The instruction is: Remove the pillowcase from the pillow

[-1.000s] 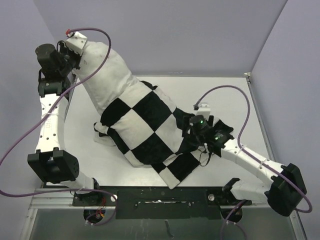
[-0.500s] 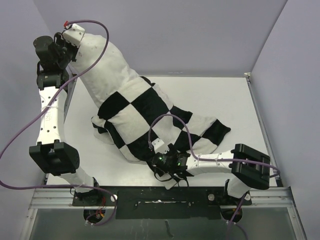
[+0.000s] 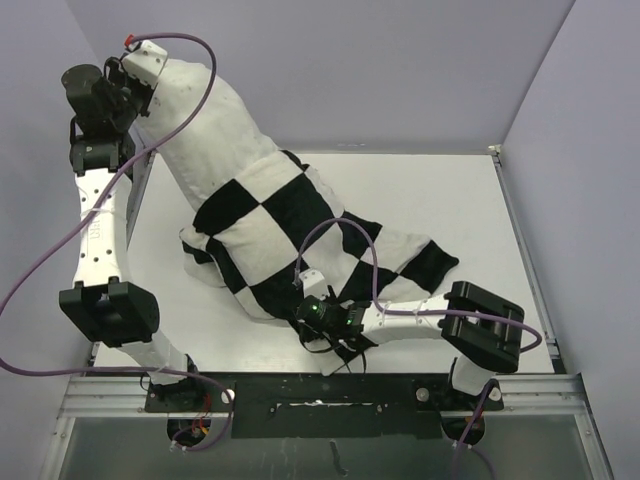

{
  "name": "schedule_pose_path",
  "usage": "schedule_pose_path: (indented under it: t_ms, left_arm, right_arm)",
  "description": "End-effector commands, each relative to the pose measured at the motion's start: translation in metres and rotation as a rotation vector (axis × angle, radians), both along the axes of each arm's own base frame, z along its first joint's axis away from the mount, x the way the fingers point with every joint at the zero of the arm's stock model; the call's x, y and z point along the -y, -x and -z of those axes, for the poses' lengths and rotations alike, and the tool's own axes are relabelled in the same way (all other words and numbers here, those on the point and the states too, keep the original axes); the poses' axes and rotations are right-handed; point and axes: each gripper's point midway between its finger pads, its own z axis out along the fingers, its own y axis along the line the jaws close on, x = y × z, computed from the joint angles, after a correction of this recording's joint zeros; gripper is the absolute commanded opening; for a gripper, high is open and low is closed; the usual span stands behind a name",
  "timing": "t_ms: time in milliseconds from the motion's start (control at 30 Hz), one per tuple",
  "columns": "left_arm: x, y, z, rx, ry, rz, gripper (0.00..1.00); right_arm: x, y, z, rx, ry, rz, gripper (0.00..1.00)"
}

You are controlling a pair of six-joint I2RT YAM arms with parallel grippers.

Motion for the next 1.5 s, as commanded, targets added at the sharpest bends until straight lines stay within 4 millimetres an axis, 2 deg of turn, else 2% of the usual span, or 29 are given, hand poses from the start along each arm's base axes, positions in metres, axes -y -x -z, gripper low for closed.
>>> schedule_pose_path:
  t_ms: [0,133,200,233,333,567,667,833,1000,1133,1333,1467]
  left_arm:
    - [-0.019,0.017,-0.101,0.28,-0.081,-0.054,0.0]
    - [-0.028,0.02,-0.113,0.301,-0.087,-0.069,0.0]
    - [-0.034,0.022,-0.12,0.314,-0.091,-0.079,0.0]
    - [-0.037,0.024,-0.124,0.323,-0.093,-0.085,0.0]
    - [-0.046,0.028,-0.139,0.355,-0.103,-0.104,0.0]
    - [-0.065,0.039,-0.179,0.426,-0.133,-0.138,0.0]
    - [-0.072,0.041,-0.185,0.441,-0.157,-0.152,0.0]
    - [-0.087,0.042,-0.184,0.448,-0.189,-0.178,0.0]
    - [-0.114,0.04,-0.178,0.44,-0.217,-0.228,0.0]
    - [-0.138,0.035,-0.166,0.417,-0.235,-0.269,0.0]
    - [-0.162,0.029,-0.151,0.397,-0.249,-0.316,0.0]
    - [-0.162,0.028,-0.147,0.391,-0.226,-0.309,0.0]
  right_arm:
    - [0.038,0.019,0.031,-0.118,0.039,0.123,0.45]
    - [0.053,0.022,0.033,-0.15,0.022,0.188,0.16]
    - [0.059,0.015,0.024,-0.135,-0.009,0.212,0.02]
    - [0.066,0.01,0.016,-0.129,-0.029,0.248,0.0]
    - [0.1,-0.008,-0.004,-0.14,-0.088,0.408,0.0]
    - [0.212,-0.04,-0.046,-0.129,-0.276,0.84,0.0]
    - [0.253,-0.04,-0.051,-0.126,-0.282,0.975,0.0]
    - [0.303,-0.037,-0.055,-0.107,-0.31,1.147,0.0]
    - [0.341,-0.03,-0.065,-0.087,-0.361,1.278,0.0]
    - [0.372,-0.027,-0.085,-0.032,-0.401,1.384,0.0]
    - [0.385,-0.038,-0.108,0.027,-0.419,1.419,0.0]
    - [0.376,-0.052,-0.111,0.003,-0.444,1.333,0.0]
